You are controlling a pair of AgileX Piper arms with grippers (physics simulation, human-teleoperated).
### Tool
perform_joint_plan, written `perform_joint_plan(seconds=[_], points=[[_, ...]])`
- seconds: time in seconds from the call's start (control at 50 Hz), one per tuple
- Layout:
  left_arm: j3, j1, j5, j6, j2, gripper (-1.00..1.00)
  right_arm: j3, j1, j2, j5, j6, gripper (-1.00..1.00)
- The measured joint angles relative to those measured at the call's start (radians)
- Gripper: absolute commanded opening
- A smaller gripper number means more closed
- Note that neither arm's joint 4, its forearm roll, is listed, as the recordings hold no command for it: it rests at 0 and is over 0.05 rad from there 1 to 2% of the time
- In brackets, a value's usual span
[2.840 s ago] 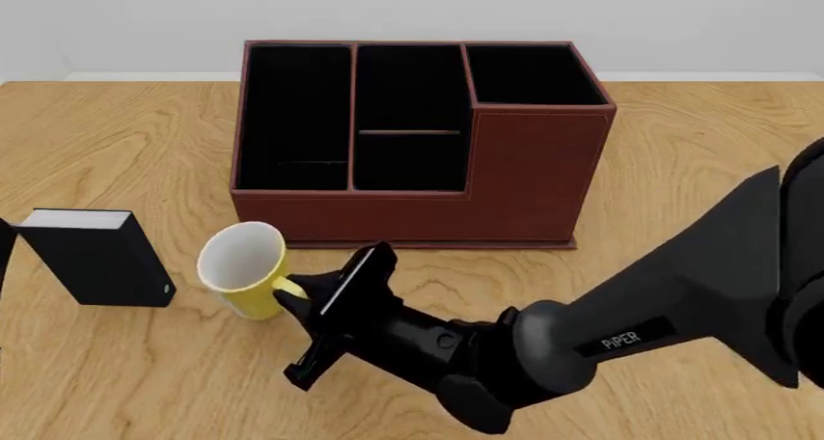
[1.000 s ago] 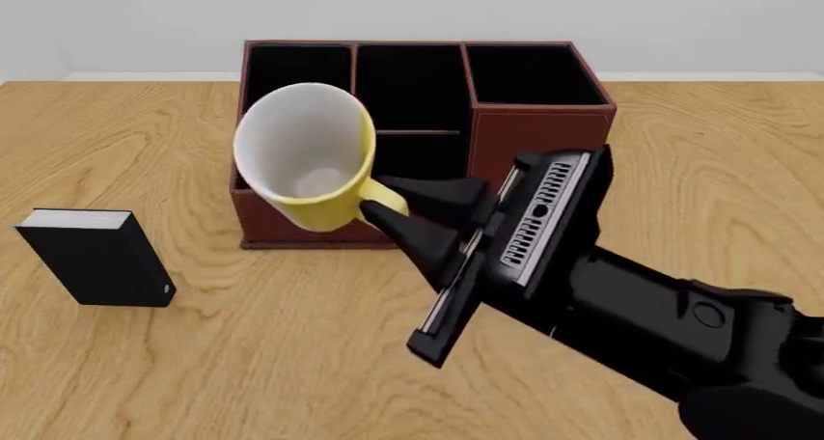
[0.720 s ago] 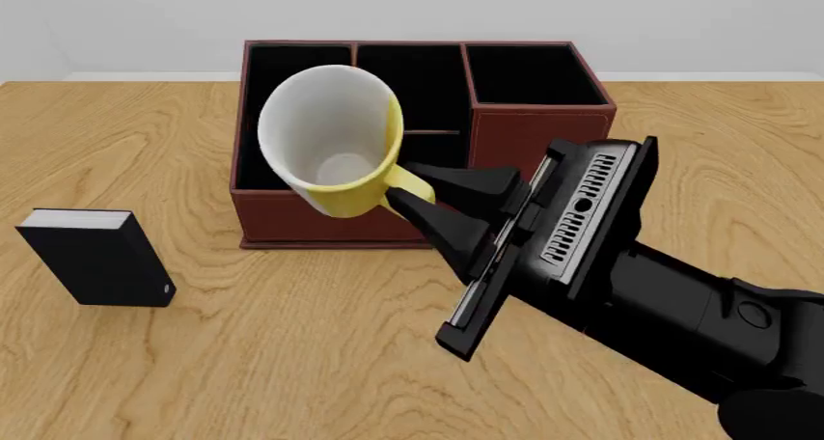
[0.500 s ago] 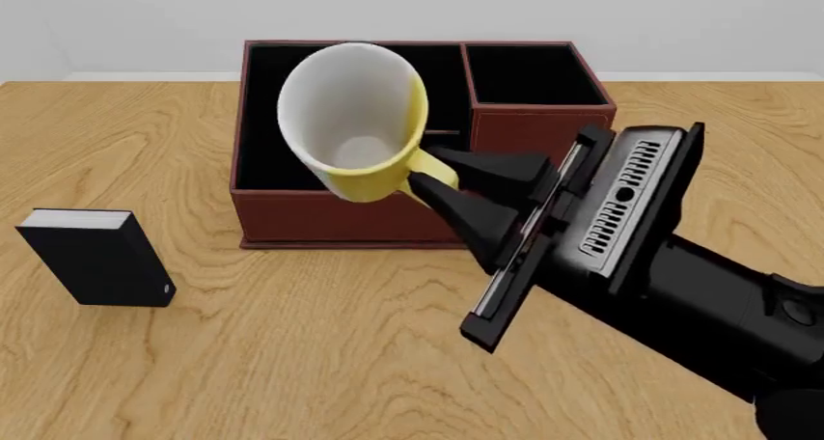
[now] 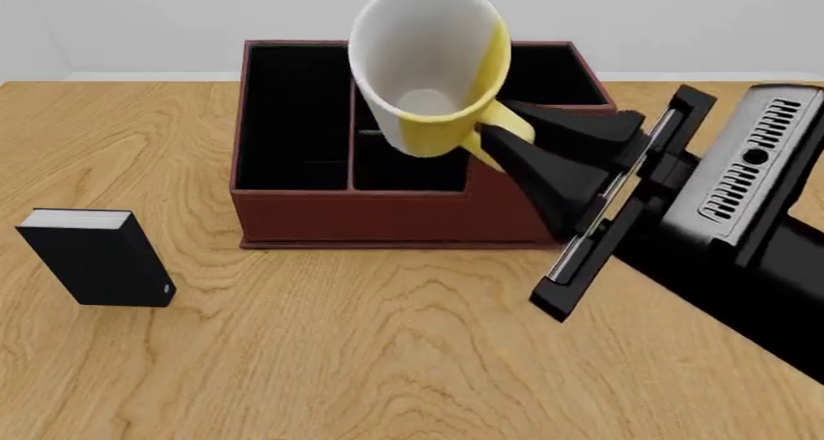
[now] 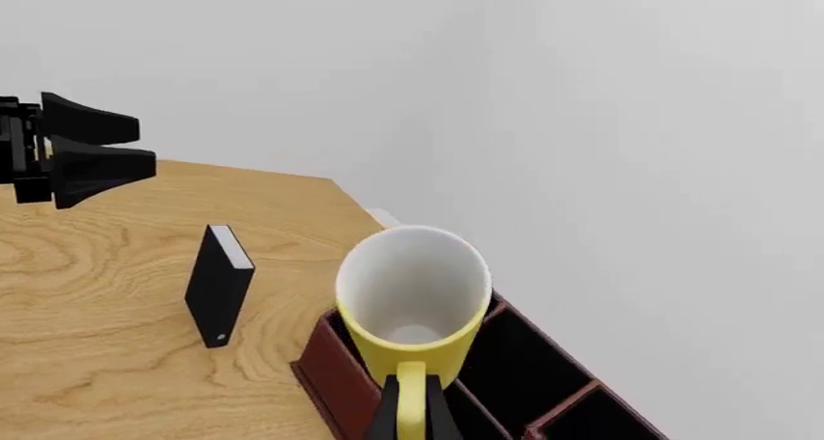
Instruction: Pick up the yellow and white mug and place it to the right of the caddy.
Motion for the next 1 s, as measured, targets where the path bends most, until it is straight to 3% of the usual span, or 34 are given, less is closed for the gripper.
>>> perform_joint_plan(seconds=[0.48,1.0], points=[[0.002,-0.003,0.003,0.008,0.0,1.0,0.014,-0.108,-0.132,0.086,0.009,-1.0],[0.005,-0.009,0.004,0.012,0.0,1.0,-0.003,-0.297,-0.299,0.226,0.033,-1.0]])
